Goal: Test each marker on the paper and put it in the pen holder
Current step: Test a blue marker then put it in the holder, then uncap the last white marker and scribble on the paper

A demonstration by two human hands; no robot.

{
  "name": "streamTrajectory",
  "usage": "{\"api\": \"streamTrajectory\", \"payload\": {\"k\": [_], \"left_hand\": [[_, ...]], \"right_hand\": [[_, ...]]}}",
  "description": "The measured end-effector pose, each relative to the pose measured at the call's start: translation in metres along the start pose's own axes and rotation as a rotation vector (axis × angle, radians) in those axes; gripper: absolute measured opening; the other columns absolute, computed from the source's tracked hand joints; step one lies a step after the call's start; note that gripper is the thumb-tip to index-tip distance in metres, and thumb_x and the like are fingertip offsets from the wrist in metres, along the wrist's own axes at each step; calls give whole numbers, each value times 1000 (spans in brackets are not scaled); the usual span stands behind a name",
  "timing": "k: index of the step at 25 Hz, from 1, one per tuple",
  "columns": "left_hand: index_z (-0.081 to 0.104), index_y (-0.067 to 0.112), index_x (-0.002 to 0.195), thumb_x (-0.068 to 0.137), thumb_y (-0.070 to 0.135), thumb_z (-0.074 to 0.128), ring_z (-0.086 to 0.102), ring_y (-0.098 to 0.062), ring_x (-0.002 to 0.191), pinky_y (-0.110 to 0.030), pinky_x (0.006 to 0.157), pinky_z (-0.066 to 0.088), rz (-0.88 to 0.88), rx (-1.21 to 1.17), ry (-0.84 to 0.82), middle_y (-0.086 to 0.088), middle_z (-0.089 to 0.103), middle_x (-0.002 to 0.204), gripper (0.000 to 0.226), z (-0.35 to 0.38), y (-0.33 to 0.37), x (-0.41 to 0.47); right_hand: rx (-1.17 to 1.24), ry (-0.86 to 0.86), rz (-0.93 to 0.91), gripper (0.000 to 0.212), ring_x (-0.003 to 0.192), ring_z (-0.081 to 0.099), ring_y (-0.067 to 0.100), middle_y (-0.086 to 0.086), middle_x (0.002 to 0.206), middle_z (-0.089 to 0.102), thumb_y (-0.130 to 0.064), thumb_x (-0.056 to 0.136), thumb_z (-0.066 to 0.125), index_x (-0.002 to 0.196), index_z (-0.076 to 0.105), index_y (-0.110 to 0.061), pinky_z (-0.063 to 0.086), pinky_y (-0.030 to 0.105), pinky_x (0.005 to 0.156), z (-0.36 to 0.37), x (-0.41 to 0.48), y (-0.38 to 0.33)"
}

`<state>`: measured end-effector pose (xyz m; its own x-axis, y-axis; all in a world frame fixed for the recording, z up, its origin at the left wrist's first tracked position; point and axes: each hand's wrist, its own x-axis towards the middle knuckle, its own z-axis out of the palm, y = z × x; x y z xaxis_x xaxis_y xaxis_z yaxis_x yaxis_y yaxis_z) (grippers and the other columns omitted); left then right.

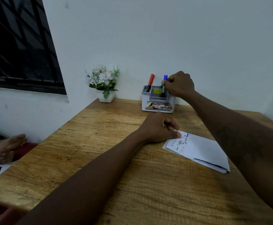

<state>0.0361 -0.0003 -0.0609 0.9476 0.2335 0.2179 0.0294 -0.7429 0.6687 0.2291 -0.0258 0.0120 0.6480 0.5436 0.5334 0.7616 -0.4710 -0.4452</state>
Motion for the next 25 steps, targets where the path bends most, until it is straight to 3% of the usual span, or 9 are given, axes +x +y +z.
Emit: {"api": "streamTrajectory", "payload": {"k": [4,8,13,17,20,22,25], "left_hand": [[79,20,108,79,32,86,65,2,78,-8,64,44,-8,-4,3,7,78,96,33,0,0,0],[79,20,109,79,32,86,66,0,80,-8,65,46,-11,-2,3,7,78,96,34,0,0,1],[81,23,103,75,36,88,67,3,78,-3,63,45,4,-7,33,13,76,86,31,1,-5,0],[81,24,101,74,36,89,64,10,71,-1,60,42,4,-10,39,12,77,86,30,1,-5,0],[81,25,100,75,37,88,65,9,74,-4,62,42,5,8,53,13,76,87,29,2,-4,-2],[81,26,100,75,38,88,64,13,74,-2,61,40,-2,20,70,16,75,86,30,3,-5,-1],[80,26,102,75,40,88,63,16,80,3,62,40,-42,35,112,16,75,93,31,3,-7,0]], "right_hand": [[83,69,10,34,89,71,20,9,97,78,-33,83,83,106,80,-7,55,33,79,-2,-7,3],[175,117,40,35,96,74,23,10,98,79,-29,78,87,105,80,-8,60,42,89,-8,-10,9],[236,123,64,21,82,72,16,6,84,77,-23,80,86,96,81,-10,56,28,81,-24,-24,18],[239,92,77,9,59,62,-4,-9,65,69,-21,81,85,83,81,-14,48,13,65,-46,-55,41],[183,69,75,6,54,59,-16,-18,62,65,-16,82,83,78,81,-13,40,0,56,-61,-82,65],[143,63,112,7,57,61,-15,-18,62,66,-20,81,84,76,80,-16,40,2,56,-72,-94,79],[49,29,182,10,70,66,-1,-16,65,67,-28,77,85,75,80,-21,45,18,61,-82,-106,95]]}}
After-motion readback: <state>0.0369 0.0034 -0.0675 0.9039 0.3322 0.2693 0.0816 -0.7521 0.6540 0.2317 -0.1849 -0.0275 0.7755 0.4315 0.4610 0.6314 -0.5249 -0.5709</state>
